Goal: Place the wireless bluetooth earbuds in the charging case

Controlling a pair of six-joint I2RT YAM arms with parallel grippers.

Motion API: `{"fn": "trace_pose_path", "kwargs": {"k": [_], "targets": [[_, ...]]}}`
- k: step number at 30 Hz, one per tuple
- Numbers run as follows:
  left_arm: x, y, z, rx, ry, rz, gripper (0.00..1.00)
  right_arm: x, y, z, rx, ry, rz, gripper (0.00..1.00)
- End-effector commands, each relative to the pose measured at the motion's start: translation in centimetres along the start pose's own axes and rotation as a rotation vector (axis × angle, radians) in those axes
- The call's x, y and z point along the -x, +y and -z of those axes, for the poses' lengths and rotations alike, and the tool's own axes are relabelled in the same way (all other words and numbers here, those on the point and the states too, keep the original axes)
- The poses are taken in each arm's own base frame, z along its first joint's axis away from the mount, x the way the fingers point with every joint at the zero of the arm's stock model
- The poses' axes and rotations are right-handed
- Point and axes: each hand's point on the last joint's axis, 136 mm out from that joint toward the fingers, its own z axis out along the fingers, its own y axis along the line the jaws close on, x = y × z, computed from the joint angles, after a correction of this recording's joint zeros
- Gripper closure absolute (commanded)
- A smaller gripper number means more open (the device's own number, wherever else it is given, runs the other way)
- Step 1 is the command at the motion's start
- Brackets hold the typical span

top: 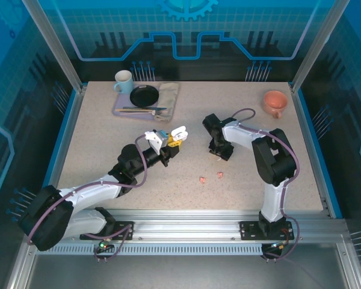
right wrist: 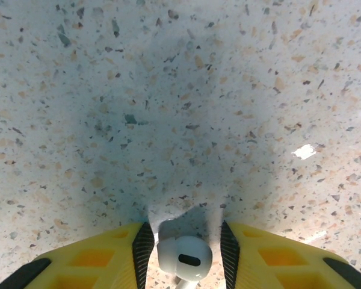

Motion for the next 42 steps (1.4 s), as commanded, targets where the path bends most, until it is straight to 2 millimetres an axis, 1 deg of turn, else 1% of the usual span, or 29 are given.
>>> {"fn": "trace_pose_path", "kwargs": {"k": [1, 13, 20, 30, 37, 42], "targets": [[2.1, -0.3, 0.0, -0.014, -0.066, -0.008, 1.00, -0.5, 0.0, 0.5, 0.010, -0.006, -0.007, 0.60], [2.1, -0.3, 0.2, -0.013, -0.066, -0.010, 1.00, -0.9, -0.4, 0.3, -0.001, -0.005, -0.002, 0.61], [2.1, -0.3, 0.2, -0.012, -0.067, -0.010, 1.00, -1.0, -0.6, 0.1, -0.006, -0.004, 0.001, 0.66], [2.2, -0.3, 0.3, -0.011, -0.066, -0.010, 1.00, -0.7, -1.0, 0.9, 0.000, -0.021, 0.006, 0.70], [2.1, -0.4, 0.3, -0.012, -0.064, -0.011, 1.00, -0.2, -0.8, 2.4, 0.037, -0.052, 0.016, 0.71], [2.0, -0.4, 0.3, -0.017, -0.061, -0.012, 1.00, 0.9, -0.6, 4.8, 0.090, -0.106, 0.030, 0.71]]}}
